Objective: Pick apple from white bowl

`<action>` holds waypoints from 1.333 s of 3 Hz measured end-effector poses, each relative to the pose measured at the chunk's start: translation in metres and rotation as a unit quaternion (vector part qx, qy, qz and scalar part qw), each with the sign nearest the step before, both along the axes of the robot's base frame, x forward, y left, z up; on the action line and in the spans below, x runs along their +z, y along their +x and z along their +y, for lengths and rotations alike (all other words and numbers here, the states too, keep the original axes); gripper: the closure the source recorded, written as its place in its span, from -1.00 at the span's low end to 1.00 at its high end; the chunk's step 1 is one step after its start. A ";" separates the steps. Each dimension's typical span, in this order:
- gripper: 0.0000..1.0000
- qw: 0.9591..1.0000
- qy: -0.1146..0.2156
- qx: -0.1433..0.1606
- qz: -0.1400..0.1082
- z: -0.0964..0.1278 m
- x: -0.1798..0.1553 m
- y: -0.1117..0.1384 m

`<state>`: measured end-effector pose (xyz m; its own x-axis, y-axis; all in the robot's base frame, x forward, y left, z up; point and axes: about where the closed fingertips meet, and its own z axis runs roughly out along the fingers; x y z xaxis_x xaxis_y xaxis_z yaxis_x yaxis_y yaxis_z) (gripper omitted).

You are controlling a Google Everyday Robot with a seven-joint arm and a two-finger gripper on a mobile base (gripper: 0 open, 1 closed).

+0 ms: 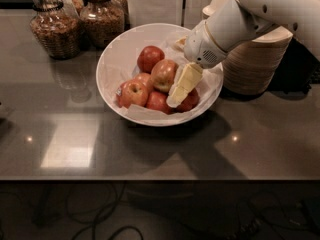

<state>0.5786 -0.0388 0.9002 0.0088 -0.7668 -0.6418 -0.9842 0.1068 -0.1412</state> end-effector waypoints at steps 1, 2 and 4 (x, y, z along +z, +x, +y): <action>-0.64 1.000 0.000 0.000 0.001 0.000 0.000 0.000; -0.18 1.000 0.000 0.000 0.001 0.000 0.000 0.000; 0.76 1.000 0.000 0.000 0.001 0.000 0.000 0.000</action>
Offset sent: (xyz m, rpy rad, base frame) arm 0.0001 -0.0002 -0.0004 0.0005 0.0010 -0.0004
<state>0.5786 -0.0389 0.8997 0.0079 -0.7665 -0.6422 -0.9843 0.1071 -0.1400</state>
